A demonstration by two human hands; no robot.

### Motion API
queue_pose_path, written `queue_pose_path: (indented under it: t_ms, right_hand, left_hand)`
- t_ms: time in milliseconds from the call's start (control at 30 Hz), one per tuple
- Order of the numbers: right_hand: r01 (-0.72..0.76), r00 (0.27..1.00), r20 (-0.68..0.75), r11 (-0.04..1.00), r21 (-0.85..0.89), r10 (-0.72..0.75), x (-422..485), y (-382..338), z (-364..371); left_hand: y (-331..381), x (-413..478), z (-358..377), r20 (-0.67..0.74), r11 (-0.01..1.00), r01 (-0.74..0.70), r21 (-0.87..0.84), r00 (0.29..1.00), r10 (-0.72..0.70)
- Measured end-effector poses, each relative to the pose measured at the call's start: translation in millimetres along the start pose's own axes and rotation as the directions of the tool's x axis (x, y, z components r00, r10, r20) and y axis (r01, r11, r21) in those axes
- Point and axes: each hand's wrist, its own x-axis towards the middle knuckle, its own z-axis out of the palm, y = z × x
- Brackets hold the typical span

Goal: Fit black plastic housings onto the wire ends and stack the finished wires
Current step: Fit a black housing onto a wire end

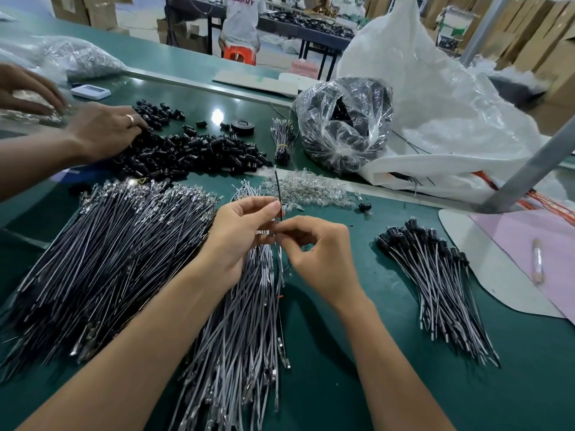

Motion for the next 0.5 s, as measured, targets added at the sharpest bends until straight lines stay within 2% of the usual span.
queue_pose_path:
  t_ms: [133, 333, 500]
  right_hand:
    - [-0.045, 0.998, -0.046, 0.997, 0.063, 0.048, -0.3, 0.8, 0.5]
    - [-0.01, 0.999, 0.051, 1.0, 0.005, 0.01, -0.8, 1.3, 3.0]
    - [-0.021, 0.998, 0.063, 0.999, 0.025, 0.019, -1.6, -1.0, 4.5]
  left_hand:
    - [-1.2, -1.6, 2.5, 0.022, 1.0, -0.001, 0.0, 1.0, 0.001]
    - [-1.2, -2.9, 3.8, -0.01, 0.997, 0.02, -0.073, 1.0, -0.021]
    - [-0.9, -4.2, 5.5, -0.029, 0.999, -0.013, -0.038, 1.0, 0.012]
